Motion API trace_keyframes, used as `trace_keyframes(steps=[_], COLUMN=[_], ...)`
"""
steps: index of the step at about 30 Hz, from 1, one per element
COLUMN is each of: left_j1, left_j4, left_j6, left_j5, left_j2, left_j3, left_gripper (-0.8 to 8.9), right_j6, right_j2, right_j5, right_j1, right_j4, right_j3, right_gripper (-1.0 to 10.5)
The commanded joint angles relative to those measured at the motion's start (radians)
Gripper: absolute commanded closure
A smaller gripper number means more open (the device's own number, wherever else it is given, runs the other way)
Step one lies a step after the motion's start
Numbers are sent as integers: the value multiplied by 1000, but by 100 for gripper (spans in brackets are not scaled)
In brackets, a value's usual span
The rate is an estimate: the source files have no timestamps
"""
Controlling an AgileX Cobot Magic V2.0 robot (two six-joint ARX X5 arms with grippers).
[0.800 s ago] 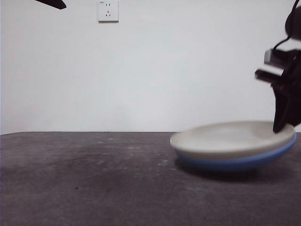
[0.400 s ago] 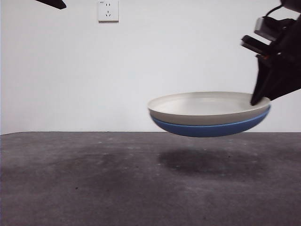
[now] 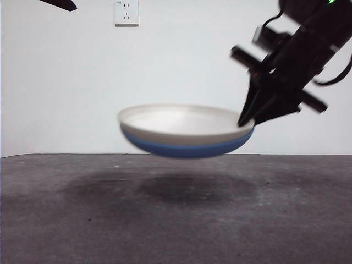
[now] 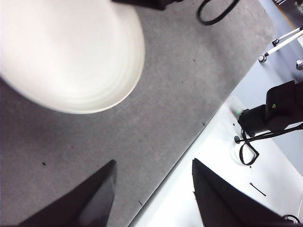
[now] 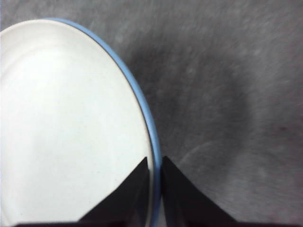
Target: Pick up the white plate, put it on the blue plate, put it on desk
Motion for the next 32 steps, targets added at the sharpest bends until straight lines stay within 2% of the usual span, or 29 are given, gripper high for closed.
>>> trace_keyframes(steps=[1,14,24,26,29,32], left_j1=[-6,-6,-5,-6,-6,-5], left_j4=[8,8,11,11,10,10], left_j6=[19,19,19,19,19,19], left_j5=[5,5,5,5,5,5], left_j2=[5,5,5,5,5,5], left_j3=[13,13,13,13,13,13], left_gripper=[561,561,561,561,561,561], right_j6=[51,74,78,78,78,78], right_j2=[60,248,293,293,292,288], right_j5=[11,43,45,43,44,45], right_j1=[20,44,56,59,62,63], right_j4=[34,71,69,67,58,49], right_j3=[36,100,100,100,100,100], right_gripper=[936,936,933,874,707,691])
